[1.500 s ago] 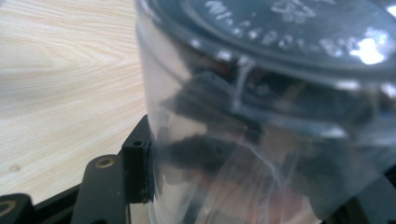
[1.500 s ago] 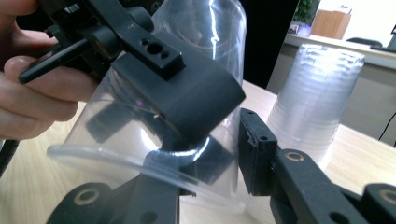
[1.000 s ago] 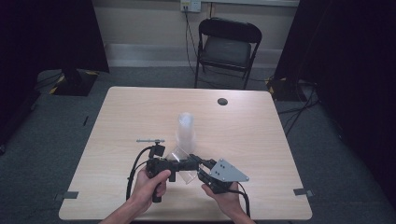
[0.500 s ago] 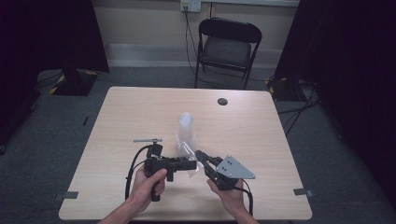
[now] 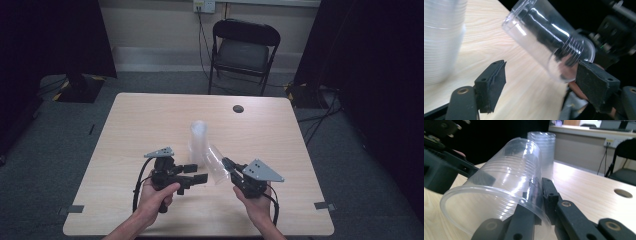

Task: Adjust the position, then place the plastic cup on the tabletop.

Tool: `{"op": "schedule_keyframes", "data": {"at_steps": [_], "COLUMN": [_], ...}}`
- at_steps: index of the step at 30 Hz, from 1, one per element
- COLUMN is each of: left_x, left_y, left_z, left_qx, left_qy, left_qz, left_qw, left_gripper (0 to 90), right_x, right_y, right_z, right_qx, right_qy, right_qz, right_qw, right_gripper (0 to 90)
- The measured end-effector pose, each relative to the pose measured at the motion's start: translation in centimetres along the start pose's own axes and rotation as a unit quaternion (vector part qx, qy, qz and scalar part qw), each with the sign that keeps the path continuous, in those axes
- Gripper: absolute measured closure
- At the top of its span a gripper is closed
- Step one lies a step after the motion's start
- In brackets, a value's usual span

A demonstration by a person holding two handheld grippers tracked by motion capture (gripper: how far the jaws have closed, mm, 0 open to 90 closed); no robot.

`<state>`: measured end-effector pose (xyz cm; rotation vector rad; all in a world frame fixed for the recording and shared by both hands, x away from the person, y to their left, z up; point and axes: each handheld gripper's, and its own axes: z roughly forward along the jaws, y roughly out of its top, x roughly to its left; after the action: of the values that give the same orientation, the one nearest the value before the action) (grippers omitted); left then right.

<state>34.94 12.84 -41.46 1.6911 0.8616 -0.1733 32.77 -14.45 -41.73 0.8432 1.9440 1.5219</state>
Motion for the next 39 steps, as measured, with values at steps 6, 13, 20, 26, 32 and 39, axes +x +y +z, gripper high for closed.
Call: {"op": "schedule_keyframes", "data": {"at_steps": [6,13,20,26,32,39], "left_x": [0.0,0.4,0.5,-0.2,-1.5,-1.8], "left_y": [-0.2,-0.4,-0.5,-0.8,-1.3,-1.9], "left_z": [0.0,-0.2,-0.2,0.2,1.0,1.6], "left_qx": [0.0,0.011,0.037,0.057,0.077,0.103], "left_qy": [0.036,0.062,0.09,0.094,0.103,0.108], "left_qz": [0.056,0.101,0.141,0.198,0.265,0.296], "left_qw": [0.9978,0.9929,0.9852,0.974,0.9556,0.9436], "left_gripper": [22.5,25.2,26.2,23.0,21.1,19.2], "right_x": [-1.1,-1.6,-2.0,-2.1,-2.0,-1.9], "right_y": [-0.1,-0.1,-0.2,-0.2,-0.4,-0.6], "right_z": [0.2,0.5,0.8,0.9,1.1,1.6], "right_qx": [0.05,0.085,0.135,0.16,0.196,0.227], "right_qy": [0.013,0.031,0.05,0.075,0.11,0.138], "right_qz": [0.029,0.05,0.073,0.072,0.078,0.082], "right_qw": [0.9982,0.9946,0.987,0.9816,0.9711,0.9605], "right_gripper": [86.7,86.0,86.1,86.4,86.7,86.6]}}
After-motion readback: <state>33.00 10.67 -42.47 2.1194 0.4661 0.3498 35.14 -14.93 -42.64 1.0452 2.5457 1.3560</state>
